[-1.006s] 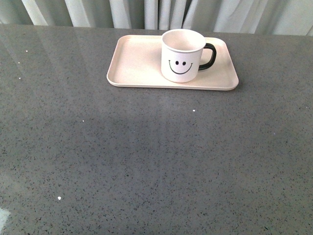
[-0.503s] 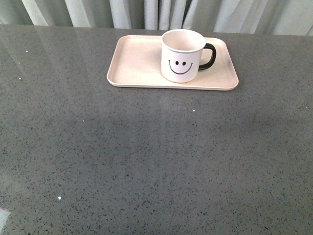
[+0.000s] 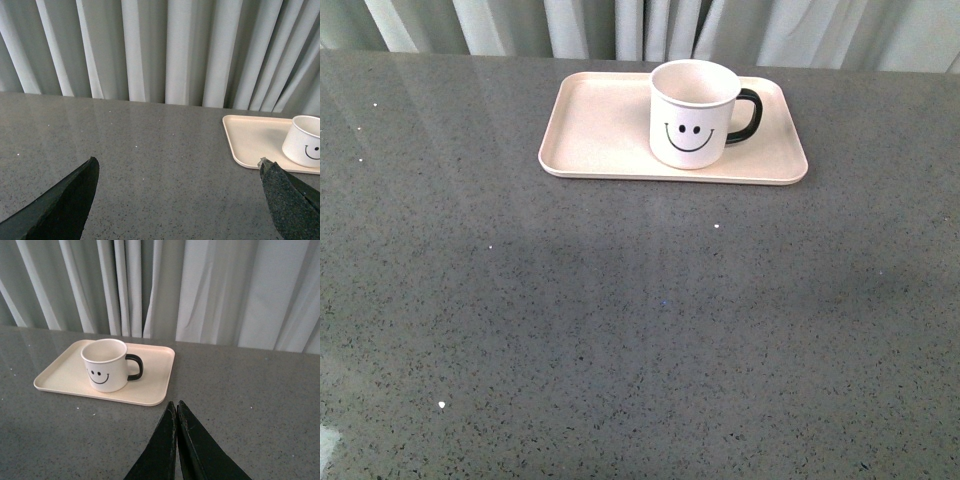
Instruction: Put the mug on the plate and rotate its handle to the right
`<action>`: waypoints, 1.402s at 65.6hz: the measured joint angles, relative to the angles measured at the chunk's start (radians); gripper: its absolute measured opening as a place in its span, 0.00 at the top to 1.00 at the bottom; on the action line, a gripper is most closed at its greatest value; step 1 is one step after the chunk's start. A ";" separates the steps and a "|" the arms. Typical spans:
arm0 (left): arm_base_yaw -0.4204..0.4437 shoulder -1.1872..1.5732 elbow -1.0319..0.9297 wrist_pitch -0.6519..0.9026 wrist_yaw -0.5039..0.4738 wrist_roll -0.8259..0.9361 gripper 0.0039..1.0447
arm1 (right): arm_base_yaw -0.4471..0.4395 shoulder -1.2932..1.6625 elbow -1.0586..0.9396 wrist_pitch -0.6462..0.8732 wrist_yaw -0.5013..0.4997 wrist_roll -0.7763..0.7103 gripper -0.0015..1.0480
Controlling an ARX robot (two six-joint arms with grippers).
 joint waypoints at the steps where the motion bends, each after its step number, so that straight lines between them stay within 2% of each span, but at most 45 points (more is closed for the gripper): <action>1: 0.000 0.000 0.000 0.000 0.000 0.000 0.09 | 0.000 -0.007 0.000 -0.006 0.000 0.000 0.98; 29: 0.000 0.000 0.000 0.000 0.000 0.000 0.09 | 0.000 -0.274 -0.001 -0.254 0.000 0.000 0.98; 67: 0.000 0.000 0.000 0.000 0.000 0.000 0.09 | 0.000 -0.493 -0.001 -0.470 0.000 0.000 0.98; 72: 0.000 0.000 0.000 0.000 0.000 0.000 0.09 | 0.000 -0.632 -0.001 -0.636 0.000 0.000 0.98; 84: 0.000 0.000 0.000 0.000 0.000 0.000 0.09 | 0.000 -0.664 -0.001 -0.647 0.000 0.000 0.98; 85: 0.000 0.000 0.000 0.000 0.000 0.000 0.09 | 0.000 -0.664 -0.001 -0.647 0.000 -0.001 0.98; 92: 0.000 0.000 0.000 0.000 0.000 0.000 0.09 | 0.000 -0.665 -0.001 -0.647 0.000 0.000 0.79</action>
